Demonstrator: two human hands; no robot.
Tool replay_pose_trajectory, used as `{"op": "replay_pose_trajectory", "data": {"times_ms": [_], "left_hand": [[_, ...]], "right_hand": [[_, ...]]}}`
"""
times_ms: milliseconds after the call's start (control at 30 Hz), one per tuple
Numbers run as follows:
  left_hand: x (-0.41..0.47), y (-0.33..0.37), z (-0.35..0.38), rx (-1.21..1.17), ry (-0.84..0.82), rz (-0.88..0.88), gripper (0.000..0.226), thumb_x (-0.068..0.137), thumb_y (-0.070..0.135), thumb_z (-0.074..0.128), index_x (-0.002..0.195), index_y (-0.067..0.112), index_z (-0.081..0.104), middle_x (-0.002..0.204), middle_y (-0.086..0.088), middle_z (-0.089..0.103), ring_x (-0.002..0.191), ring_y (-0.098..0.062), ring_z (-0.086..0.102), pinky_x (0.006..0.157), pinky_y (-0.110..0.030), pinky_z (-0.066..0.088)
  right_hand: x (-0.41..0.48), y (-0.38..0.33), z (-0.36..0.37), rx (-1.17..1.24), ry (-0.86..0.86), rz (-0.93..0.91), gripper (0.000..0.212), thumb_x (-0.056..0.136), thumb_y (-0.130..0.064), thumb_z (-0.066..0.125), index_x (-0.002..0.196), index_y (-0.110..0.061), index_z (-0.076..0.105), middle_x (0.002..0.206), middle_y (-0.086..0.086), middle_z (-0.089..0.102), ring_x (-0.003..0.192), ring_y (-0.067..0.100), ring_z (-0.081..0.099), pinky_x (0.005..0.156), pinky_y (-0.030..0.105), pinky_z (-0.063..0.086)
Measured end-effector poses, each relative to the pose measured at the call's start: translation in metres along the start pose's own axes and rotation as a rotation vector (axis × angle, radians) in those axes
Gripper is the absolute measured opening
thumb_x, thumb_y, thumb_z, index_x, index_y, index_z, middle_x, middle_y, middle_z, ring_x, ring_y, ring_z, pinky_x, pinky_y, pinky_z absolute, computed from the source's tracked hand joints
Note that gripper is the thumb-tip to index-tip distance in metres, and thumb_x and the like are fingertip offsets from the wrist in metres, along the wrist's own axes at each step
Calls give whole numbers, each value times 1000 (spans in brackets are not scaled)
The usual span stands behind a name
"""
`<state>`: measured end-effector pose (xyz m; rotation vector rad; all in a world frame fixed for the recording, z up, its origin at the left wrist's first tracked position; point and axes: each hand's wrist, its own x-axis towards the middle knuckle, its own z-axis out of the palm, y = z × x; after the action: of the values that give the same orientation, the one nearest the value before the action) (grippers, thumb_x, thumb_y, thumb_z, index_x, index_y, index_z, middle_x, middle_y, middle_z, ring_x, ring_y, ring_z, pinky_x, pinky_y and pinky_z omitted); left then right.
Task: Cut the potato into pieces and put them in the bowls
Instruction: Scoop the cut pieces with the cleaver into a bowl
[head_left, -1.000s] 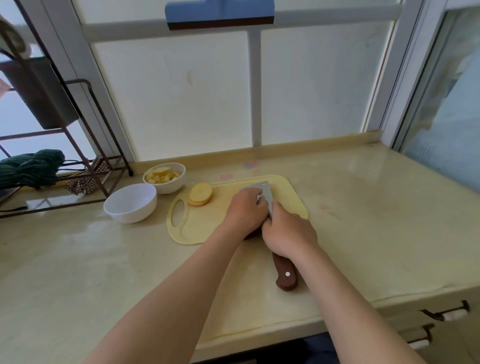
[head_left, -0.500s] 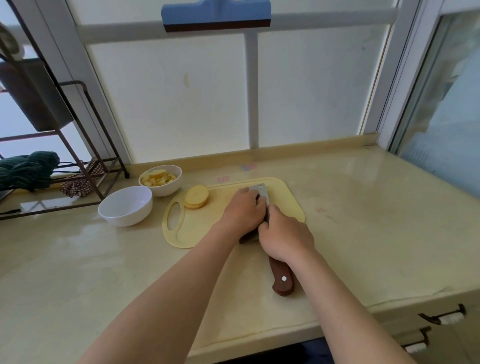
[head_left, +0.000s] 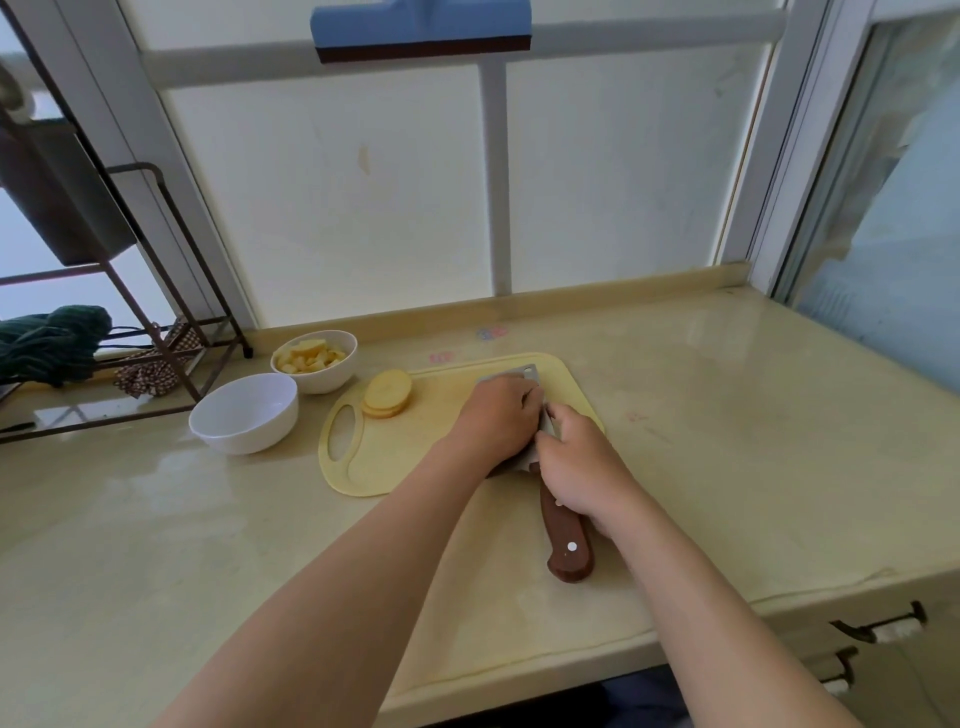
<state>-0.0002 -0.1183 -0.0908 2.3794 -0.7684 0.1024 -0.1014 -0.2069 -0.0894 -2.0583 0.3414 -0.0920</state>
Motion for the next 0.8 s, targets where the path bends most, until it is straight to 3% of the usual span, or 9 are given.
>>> {"op": "replay_pose_trajectory", "data": {"times_ms": [133,233,300,433,533,667,800], "left_hand": [[5,3,-8,43,-26,18,38,95,21,43,59,10,44,75,-11,56,71,-27,52,66,-40,42],[8,3,-15,94,-39,21,38,97,27,44,62,11,49,74,-8,57,72,-24,53,63,-37,41],[9,2,-24,115,-34,26,36,97,27,45,67,10,53,76,-7,58,73,-23,52,62,-34,37],[11,-8,-51,185,-27,14,33,98,22,43,70,9,53,78,-8,58,73,-23,50,61,-34,34],[11,-19,-76,248,7,-14,32,97,19,42,67,10,48,72,-5,52,68,-22,45,53,-32,26],[9,-39,-111,289,44,-75,34,98,19,40,64,15,42,66,-1,44,71,-25,46,58,-34,25],[0,-68,-141,296,83,-125,35,95,17,41,61,17,39,62,0,42,77,-33,55,51,-33,24]], "right_hand": [[2,-2,-3,172,17,-1,34,104,-13,41,124,-39,51,88,3,67,63,16,54,43,19,41],[5,-6,-3,194,8,-20,41,103,-12,42,135,-29,60,73,2,59,55,16,46,38,18,36],[8,-12,-1,184,0,-38,43,103,-12,42,138,-28,60,74,3,59,55,16,46,38,18,37],[13,-35,12,207,-19,-71,36,103,-13,44,128,-28,65,85,8,66,65,20,51,40,19,39],[19,-56,24,231,-48,-99,29,104,-13,46,106,-32,67,84,7,65,68,20,51,40,19,38],[29,-87,45,243,-93,-150,29,106,-13,47,101,-37,62,82,5,66,66,18,52,38,18,38],[35,-113,75,265,-161,-181,33,104,-10,47,89,-35,63,84,10,67,69,22,52,39,20,37]]}}
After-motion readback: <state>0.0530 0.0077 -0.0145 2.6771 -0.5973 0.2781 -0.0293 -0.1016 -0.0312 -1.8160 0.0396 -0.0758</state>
